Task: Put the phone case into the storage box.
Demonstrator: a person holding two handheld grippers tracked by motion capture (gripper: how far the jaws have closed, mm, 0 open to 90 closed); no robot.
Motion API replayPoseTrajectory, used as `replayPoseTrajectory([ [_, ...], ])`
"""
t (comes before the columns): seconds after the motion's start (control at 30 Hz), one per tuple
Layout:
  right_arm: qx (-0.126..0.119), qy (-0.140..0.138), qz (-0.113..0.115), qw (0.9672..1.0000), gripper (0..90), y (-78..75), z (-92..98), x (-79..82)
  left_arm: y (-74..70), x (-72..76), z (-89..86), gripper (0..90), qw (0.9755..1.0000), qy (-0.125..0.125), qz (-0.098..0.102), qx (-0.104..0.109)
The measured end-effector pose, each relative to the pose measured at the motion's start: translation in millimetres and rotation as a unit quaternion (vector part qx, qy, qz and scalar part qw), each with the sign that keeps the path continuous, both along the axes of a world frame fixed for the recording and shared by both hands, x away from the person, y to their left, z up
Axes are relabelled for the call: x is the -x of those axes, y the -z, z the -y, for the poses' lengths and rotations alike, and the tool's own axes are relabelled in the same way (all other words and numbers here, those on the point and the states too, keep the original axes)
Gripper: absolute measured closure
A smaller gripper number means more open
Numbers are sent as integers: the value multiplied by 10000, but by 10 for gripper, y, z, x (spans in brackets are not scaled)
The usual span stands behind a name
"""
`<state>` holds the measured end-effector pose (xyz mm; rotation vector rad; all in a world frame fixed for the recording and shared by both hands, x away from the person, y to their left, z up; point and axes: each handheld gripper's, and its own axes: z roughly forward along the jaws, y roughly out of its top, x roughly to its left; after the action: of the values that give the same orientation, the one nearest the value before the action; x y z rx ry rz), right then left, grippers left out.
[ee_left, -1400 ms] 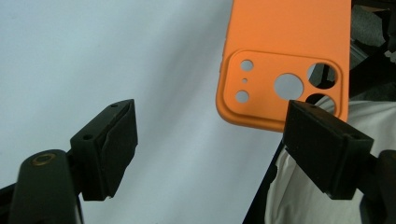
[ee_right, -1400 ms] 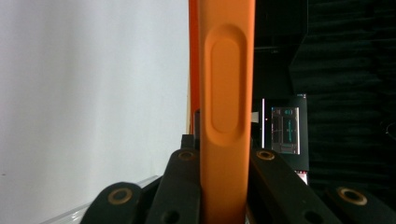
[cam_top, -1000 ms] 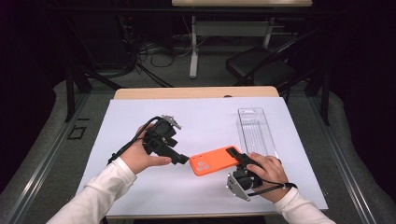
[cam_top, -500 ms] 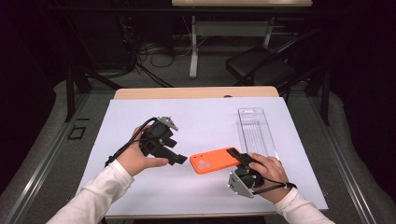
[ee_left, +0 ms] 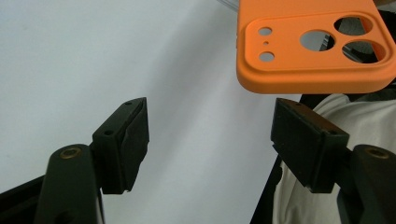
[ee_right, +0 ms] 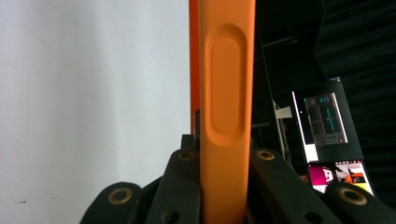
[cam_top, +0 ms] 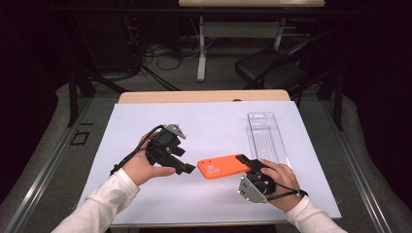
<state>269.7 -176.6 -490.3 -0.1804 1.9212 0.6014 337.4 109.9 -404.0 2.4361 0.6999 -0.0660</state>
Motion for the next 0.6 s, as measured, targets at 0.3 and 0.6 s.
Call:
replayPoseTrajectory([
  [0.3,-114,-30,-163,9998,874,-14,3,-11,34,5,17,281,10000,65,47,54],
  [0.6,-566,-118,-573,9967,874,-26,8,-25,19,36,16,300,9996,85,241,120],
])
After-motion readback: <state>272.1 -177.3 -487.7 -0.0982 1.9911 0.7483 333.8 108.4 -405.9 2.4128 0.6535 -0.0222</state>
